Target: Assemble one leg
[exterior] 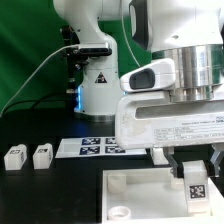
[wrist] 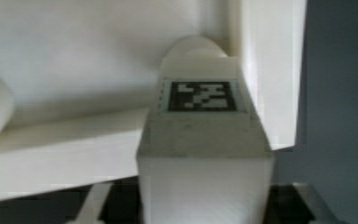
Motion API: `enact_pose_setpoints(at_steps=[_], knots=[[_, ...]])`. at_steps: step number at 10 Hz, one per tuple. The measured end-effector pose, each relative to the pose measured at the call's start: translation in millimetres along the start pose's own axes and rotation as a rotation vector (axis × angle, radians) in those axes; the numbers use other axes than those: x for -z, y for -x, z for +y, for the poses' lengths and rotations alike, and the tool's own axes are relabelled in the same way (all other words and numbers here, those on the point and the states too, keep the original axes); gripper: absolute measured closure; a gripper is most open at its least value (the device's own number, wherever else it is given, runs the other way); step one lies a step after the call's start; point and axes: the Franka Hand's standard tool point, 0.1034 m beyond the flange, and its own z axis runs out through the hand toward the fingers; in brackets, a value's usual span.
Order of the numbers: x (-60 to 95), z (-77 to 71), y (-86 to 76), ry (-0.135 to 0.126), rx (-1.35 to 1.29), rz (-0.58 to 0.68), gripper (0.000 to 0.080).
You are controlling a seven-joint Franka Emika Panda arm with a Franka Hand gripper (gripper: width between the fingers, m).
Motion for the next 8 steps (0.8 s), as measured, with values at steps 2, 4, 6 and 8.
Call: enact_pose_setpoints(at_steps=[2,4,6,8], knots=[[-0.5,-0.8,1.4,-0.007,-0.299,-0.010,0.0506],[-1.0,1.4,2.8,0.004,-0.607,-0.022,0.0506],[-1.3,6.4,3.9,-0.007,-0.930,-0.051,0.0506],[-1.3,9.6,6.5,-0.029,-1.163,-0.084,0.0504]])
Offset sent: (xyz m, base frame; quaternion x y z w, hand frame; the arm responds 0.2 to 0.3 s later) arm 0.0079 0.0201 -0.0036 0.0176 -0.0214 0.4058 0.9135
